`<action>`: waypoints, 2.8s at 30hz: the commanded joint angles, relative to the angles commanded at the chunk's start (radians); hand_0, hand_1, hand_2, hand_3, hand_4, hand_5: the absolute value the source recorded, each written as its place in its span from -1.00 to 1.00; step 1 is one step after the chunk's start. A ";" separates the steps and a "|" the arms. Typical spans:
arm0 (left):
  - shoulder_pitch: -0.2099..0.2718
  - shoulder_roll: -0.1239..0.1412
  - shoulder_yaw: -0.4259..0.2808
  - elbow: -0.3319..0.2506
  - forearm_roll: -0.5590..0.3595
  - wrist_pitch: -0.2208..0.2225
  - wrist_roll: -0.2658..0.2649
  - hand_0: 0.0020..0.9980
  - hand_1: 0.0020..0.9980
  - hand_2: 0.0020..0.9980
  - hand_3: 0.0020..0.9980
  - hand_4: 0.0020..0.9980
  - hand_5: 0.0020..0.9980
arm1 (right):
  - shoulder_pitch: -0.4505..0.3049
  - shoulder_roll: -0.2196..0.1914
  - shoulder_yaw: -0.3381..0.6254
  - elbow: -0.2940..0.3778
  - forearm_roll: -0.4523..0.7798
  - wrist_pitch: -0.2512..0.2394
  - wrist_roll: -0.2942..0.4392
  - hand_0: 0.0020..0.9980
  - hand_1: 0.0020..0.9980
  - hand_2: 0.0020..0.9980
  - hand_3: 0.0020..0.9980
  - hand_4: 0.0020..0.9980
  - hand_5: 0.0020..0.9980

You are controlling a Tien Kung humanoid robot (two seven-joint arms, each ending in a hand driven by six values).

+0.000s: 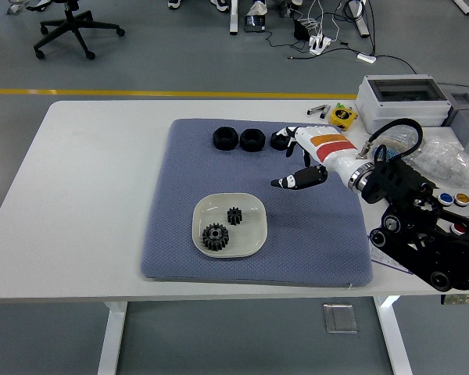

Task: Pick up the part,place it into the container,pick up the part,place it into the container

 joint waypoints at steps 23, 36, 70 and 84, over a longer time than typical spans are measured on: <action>-0.007 -0.009 0.000 0.000 -0.010 -0.002 -0.003 0.69 0.60 0.67 0.21 0.08 0.59 | -0.343 -0.103 0.370 0.301 0.901 -0.005 0.232 0.59 0.62 0.76 0.85 1.00 0.75; -0.013 -0.012 0.008 0.000 -0.019 -0.005 -0.006 0.69 0.60 0.68 0.21 0.08 0.60 | -0.464 -0.046 0.439 0.312 1.087 0.004 0.273 0.84 0.73 0.82 0.90 1.00 0.89; -0.005 -0.019 0.009 0.000 0.003 -0.005 -0.001 0.69 0.59 0.67 0.21 0.07 0.61 | -0.557 0.039 0.499 0.296 0.966 -0.005 0.365 0.74 0.68 0.77 0.74 1.00 0.91; -0.012 -0.022 0.009 0.000 -0.009 -0.008 -0.006 0.69 0.58 0.66 0.21 0.07 0.62 | -0.554 0.039 0.487 0.290 0.959 -0.006 0.399 0.73 0.67 0.76 0.79 1.00 0.88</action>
